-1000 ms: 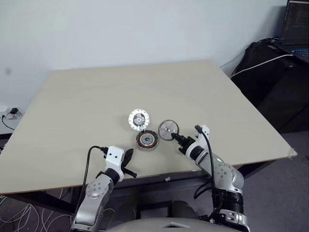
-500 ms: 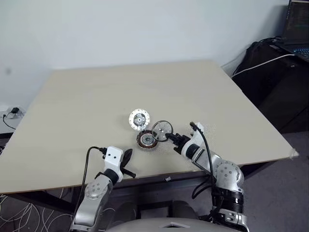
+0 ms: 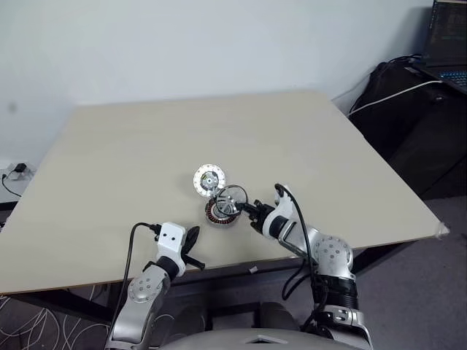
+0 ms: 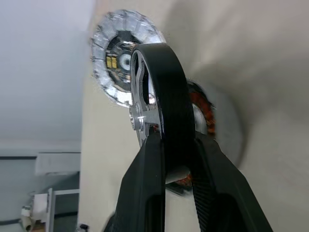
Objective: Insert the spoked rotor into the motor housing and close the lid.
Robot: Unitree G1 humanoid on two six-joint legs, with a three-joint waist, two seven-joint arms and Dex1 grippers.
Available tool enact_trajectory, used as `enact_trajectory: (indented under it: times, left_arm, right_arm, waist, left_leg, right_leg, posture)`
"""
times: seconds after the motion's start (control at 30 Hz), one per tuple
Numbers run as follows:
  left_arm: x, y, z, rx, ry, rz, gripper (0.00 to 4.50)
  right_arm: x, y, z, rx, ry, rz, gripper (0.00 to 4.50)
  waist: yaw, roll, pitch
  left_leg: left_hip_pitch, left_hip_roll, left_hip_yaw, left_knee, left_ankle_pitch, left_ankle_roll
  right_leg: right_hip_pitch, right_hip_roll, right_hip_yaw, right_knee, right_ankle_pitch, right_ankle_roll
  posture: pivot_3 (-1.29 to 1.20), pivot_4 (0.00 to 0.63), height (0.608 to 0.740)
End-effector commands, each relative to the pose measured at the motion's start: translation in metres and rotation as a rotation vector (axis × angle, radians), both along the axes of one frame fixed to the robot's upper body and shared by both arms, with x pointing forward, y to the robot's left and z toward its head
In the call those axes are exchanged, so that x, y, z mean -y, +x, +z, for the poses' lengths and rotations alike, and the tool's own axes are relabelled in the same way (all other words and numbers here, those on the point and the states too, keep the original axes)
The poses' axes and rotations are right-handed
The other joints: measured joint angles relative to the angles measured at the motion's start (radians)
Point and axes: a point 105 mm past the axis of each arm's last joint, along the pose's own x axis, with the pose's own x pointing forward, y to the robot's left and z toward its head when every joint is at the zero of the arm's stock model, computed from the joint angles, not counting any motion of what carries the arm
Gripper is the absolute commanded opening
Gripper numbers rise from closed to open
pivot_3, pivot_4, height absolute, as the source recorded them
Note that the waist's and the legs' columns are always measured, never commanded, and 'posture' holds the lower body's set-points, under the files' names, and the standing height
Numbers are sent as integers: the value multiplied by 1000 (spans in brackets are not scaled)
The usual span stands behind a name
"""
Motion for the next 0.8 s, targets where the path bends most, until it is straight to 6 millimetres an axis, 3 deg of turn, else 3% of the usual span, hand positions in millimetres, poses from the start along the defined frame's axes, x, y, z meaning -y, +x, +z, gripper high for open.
enact_trajectory:
  times: [0.03, 0.2, 0.5, 0.8]
  left_arm:
    - [1, 4, 15, 60, -12, 3, 0]
    - [0, 4, 15, 59, -11, 5, 0]
    - [-1, 2, 14, 56, -11, 12, 0]
    - [-3, 2, 14, 55, -6, 15, 0]
  right_arm:
    - [-41, 1, 29, 46, 185, 36, 413]
    - [-47, -3, 33, 30, 224, 60, 413]
    - [-53, -13, 12, -65, 204, 86, 413]
    - [-54, -16, 4, -104, 200, 93, 413]
  waist:
    - [0, 0, 0]
    - [1, 0, 0]
    - [-1, 0, 0]
    - [-3, 0, 0]
  left_leg:
    - [0, 0, 0, 0, 0, 0]
    - [0, 0, 0, 0, 0, 0]
    - [0, 0, 0, 0, 0, 0]
    - [0, 0, 0, 0, 0, 0]
  right_leg:
    - [0, 0, 0, 0, 0, 0]
    - [0, 0, 0, 0, 0, 0]
    - [0, 0, 0, 0, 0, 0]
    - [0, 0, 0, 0, 0, 0]
  posture:
    - [0, 0, 740]
    - [0, 0, 740]
    - [0, 0, 740]
    - [0, 0, 740]
